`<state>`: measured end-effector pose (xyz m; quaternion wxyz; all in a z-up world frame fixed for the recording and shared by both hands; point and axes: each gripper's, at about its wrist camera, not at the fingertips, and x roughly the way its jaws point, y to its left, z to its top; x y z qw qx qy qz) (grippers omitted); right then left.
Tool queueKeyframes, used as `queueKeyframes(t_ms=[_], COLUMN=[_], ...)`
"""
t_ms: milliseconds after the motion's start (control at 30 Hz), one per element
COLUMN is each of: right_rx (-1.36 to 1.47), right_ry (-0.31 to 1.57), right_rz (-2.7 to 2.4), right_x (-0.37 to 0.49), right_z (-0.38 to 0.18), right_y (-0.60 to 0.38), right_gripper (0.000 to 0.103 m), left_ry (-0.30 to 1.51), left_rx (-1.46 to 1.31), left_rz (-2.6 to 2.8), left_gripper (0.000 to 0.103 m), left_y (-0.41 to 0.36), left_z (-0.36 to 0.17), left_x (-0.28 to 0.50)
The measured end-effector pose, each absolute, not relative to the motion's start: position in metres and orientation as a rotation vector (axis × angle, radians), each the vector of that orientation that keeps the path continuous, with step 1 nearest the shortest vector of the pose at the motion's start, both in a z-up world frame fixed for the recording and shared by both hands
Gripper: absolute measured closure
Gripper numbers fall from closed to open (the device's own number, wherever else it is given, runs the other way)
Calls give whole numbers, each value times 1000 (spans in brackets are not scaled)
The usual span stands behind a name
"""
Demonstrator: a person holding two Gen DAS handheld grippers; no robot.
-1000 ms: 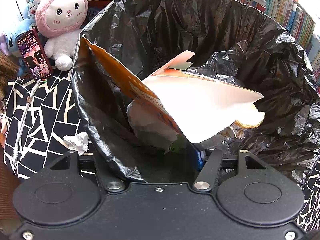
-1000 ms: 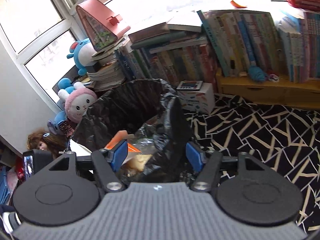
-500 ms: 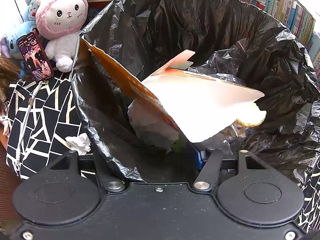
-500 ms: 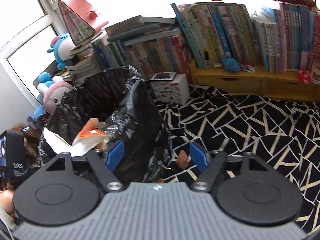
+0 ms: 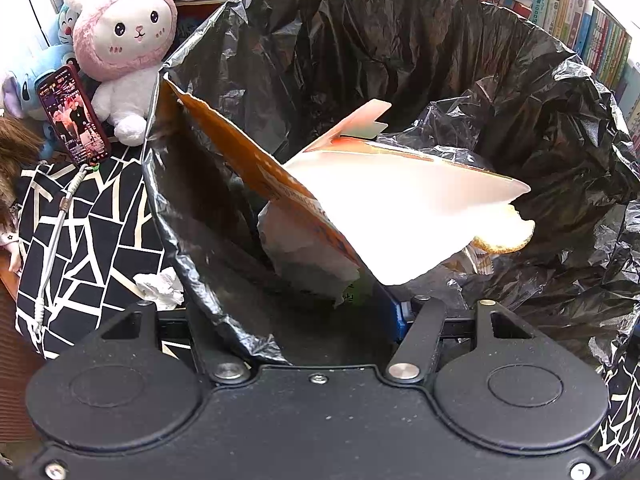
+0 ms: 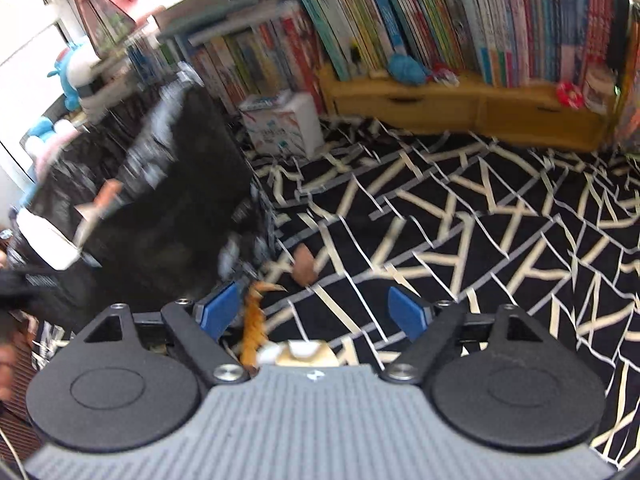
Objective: Collect trash
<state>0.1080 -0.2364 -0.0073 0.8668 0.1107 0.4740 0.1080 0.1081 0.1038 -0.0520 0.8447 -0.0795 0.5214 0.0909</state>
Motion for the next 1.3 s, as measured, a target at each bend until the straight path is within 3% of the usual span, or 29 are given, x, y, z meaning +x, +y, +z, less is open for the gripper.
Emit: queueKeyframes(t_ms=[667,767,800,933,1300], right_rx=[144,132,118,109,246], right_ry=[1220,1270,1256,1245,1031], right_rz=[319,297,301,329,273], right_x=[97,106,107,105,112], right_z=[-128,-144,-145,-138,-55], right_y=[-195,-191,-190,-190,-233], right_gripper=[14,23,36,45,45], left_ry=[1102,1104,1105,1103,1091], left_rx=[-146,-142,-142,-145,-149], left_rz=[206,206,206,206,198], left_gripper=[42,42,42,42,42], left_y=[102,102,103,103,103], left_z=[-50,-50,-50,-50,-50], left_x=[108,108,108,107,108])
